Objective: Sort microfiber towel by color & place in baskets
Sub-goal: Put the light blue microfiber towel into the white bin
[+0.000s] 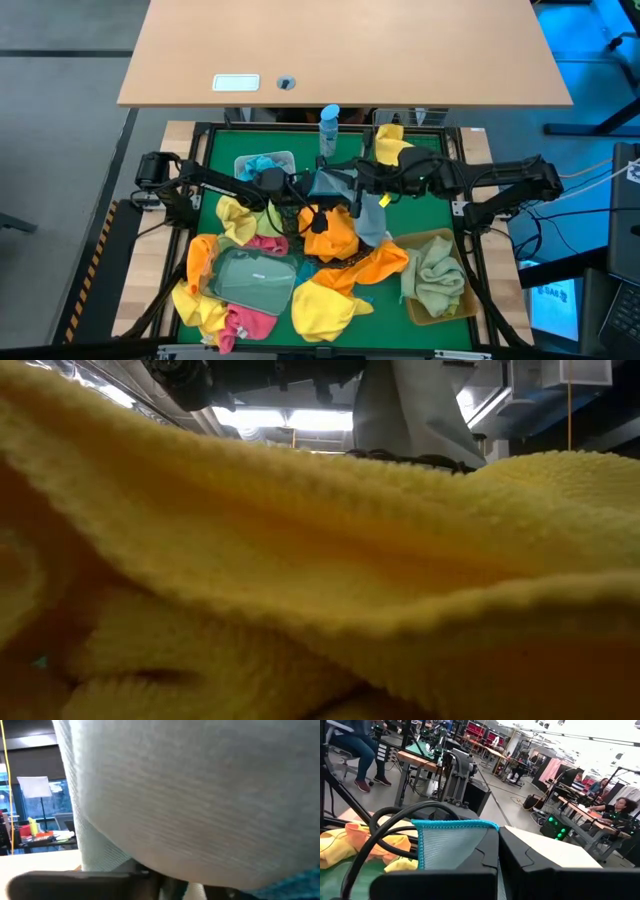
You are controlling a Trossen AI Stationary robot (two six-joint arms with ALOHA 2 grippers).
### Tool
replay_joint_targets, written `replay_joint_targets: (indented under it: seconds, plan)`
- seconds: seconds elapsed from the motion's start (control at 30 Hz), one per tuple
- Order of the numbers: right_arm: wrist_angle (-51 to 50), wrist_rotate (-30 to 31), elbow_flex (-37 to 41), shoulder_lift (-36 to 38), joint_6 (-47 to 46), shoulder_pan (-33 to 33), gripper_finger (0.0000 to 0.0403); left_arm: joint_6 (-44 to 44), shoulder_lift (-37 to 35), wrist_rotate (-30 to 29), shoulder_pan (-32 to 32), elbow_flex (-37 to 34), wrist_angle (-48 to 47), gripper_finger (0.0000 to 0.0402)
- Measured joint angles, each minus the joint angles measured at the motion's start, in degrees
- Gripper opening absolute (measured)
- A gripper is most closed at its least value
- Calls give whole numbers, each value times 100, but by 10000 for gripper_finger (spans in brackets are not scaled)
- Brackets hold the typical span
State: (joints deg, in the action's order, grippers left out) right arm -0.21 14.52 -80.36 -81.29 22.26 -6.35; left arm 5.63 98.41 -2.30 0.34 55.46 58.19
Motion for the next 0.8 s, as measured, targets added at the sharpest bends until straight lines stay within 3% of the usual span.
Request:
replay_joint_targets:
  seconds: [0.2, 0.53, 0.8]
  plan:
    - [2, 291, 0, 12, -10, 0, 2, -21, 0, 6, 0, 0, -1, 11]
    - [-231, 945, -15, 48, -547, 0, 18, -99, -8, 6, 0, 2, -72, 5]
    - [-2247, 850, -981, 57, -1072, 0, 114, -111, -11, 6, 0, 2, -76, 4]
